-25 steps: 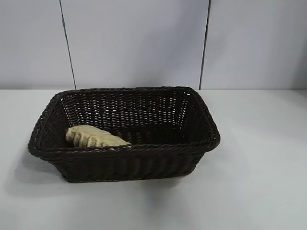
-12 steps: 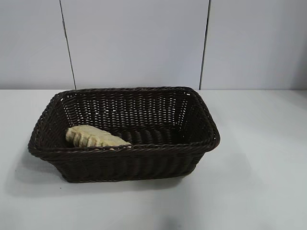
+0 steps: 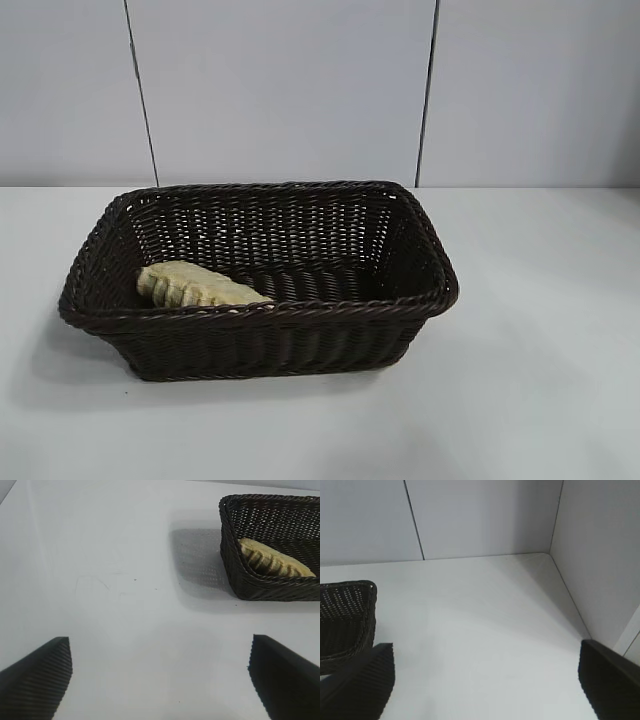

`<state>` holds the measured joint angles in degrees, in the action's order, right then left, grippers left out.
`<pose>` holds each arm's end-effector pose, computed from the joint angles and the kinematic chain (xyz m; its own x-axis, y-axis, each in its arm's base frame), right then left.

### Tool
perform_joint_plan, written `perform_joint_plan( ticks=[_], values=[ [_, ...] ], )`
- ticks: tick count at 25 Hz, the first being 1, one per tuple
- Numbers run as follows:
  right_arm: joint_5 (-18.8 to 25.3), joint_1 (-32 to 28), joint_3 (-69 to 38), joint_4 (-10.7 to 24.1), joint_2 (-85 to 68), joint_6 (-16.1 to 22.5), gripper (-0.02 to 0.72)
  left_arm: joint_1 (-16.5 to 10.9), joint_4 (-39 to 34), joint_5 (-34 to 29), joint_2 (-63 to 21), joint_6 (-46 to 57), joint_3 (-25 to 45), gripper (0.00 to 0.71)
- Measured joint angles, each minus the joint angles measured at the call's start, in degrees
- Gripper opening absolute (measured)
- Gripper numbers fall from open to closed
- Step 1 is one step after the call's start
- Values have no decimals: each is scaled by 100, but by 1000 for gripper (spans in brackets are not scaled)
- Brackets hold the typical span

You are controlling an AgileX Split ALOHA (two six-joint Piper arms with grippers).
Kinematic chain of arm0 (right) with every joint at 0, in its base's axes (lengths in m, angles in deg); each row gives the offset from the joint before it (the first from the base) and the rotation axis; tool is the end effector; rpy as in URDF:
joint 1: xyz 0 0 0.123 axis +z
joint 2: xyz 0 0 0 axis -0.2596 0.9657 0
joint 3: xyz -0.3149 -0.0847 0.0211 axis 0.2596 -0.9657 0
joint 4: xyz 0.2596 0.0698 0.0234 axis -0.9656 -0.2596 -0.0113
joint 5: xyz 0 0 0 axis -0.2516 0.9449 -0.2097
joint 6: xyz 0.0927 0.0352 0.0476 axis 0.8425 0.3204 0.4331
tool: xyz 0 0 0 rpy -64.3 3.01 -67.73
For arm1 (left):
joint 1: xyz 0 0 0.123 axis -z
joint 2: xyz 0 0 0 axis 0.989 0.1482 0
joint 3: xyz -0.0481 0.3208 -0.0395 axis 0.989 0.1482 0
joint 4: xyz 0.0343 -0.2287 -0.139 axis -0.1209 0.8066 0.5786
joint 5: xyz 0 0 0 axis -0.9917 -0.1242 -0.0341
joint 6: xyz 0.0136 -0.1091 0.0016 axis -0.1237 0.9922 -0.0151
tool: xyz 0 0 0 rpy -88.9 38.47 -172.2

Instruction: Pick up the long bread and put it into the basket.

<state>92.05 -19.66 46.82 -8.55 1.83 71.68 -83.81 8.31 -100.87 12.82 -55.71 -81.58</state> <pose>-0.0494 -0.0024 0.3222 -0.3594 -0.0226 -0.9329 0.1149 0.9910 -0.0683 -0.0176 -0.0110 0.2651 -0.5163 -0.0265 -0.8560 0.0362 0.9980 -0.0527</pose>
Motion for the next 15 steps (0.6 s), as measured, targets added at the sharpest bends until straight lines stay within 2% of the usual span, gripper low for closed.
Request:
perform_joint_plan(
  ticks=[9, 15],
  values=[
    [25, 3, -966, -190, 0, 5, 694, 0, 0, 0, 0, 0, 0, 694],
    [-119, 3, -1095, -355, 0, 5, 694, 0, 0, 0, 0, 0, 0, 694]
  ],
)
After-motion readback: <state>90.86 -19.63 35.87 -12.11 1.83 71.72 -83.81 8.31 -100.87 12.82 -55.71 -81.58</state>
